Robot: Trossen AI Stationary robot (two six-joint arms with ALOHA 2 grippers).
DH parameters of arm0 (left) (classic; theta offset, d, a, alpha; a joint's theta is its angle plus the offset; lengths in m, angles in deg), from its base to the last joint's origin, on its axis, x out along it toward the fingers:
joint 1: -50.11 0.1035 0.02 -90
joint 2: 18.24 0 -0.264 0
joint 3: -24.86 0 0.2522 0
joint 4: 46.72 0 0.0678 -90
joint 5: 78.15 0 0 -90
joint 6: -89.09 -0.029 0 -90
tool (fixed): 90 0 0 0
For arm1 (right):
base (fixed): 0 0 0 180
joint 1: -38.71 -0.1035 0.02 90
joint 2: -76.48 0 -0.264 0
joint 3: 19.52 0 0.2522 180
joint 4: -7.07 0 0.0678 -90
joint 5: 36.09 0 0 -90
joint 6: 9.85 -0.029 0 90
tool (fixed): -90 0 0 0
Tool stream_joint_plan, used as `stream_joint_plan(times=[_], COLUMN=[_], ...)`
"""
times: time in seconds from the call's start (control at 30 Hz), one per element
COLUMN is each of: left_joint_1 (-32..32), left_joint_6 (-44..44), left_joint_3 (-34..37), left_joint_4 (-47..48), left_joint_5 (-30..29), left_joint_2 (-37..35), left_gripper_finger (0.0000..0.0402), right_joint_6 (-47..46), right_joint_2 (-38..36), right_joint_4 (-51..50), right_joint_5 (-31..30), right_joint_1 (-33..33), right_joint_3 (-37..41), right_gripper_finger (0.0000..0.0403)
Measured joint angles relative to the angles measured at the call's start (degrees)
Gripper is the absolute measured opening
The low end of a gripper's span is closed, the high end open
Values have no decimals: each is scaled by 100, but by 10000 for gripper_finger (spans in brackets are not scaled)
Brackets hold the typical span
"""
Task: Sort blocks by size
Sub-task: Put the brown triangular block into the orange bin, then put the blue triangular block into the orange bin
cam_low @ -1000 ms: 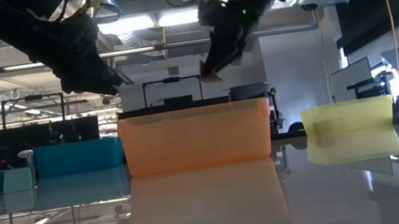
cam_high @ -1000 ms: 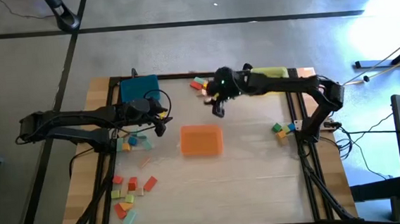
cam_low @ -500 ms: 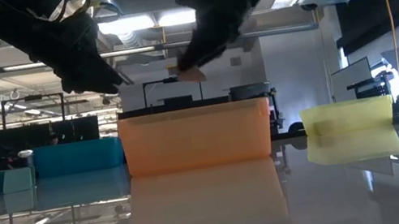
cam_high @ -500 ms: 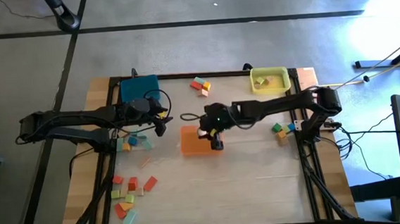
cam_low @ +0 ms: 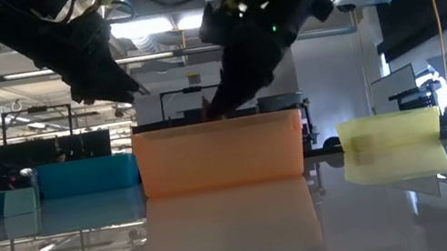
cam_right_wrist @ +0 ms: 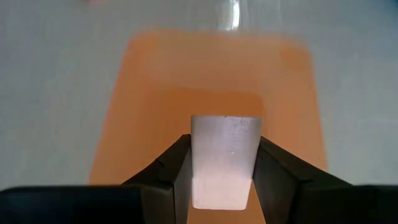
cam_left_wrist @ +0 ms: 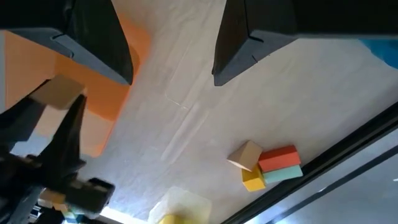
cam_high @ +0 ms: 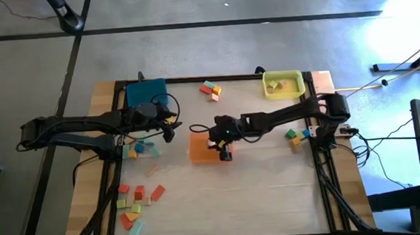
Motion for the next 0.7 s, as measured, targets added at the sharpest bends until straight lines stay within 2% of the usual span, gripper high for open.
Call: stream_joint_plan(times=[0.37,0.53,0.7], left_joint_1=[0,0,0], left_joint_6=[-3,-22,-197], left_joint_3=[0,0,0], left_joint_4=[-8,-9,14], left_joint_5=[2,2,2], left_joint_2=[2,2,2], left_gripper_finger=[210,210,210], right_joint_6=[-1,-26,35], right_joint_2=[260,234,113], right_joint_4=[43,-43,-763], right_joint_5=[-33,-33,-31], right_joint_1=[2,2,2], right_joint_3=[2,-100,-421], right_gripper_finger=[147,211,276])
